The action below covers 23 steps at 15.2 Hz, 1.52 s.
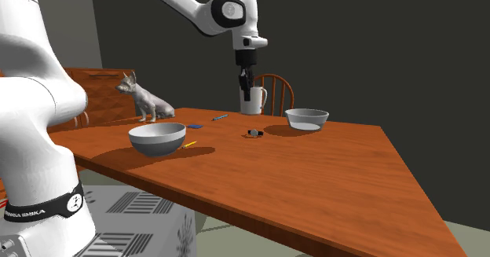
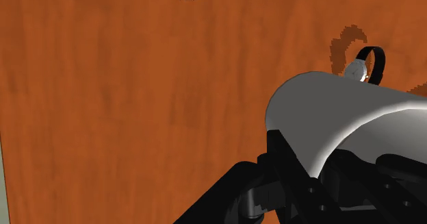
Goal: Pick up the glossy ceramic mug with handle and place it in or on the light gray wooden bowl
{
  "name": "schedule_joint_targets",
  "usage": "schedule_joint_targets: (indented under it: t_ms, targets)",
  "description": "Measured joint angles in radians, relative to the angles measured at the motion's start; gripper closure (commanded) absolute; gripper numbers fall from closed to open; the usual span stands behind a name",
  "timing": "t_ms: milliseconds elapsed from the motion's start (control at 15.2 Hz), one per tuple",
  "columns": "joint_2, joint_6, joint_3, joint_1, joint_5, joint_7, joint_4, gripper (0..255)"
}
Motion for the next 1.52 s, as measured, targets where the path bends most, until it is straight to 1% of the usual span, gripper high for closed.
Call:
schedule_joint_targets:
  t_ms: [330, 462, 660, 858, 990, 1056, 1518]
  targets:
    - [-0.015, -0.066, -0.004, -0.002, 0.008, -0.007, 0.053, 255]
    - [-0.039, -0.077, -0.005, -0.001, 0.021, -0.011, 0.042, 255]
    - [-0.147, -0.082, -0.013, 0.009, 0.077, -0.034, -0.048, 255]
    - [-0.282, -0.094, -0.027, 0.036, 0.144, -0.056, -0.159, 255]
    - [-0.355, -0.110, -0.041, 0.054, 0.175, -0.069, -0.214, 255]
    - [-0.397, -0.112, -0.049, 0.066, 0.192, -0.077, -0.253, 255]
    - [-0.698, -0.220, -0.086, 0.173, 0.287, -0.069, -0.441, 255]
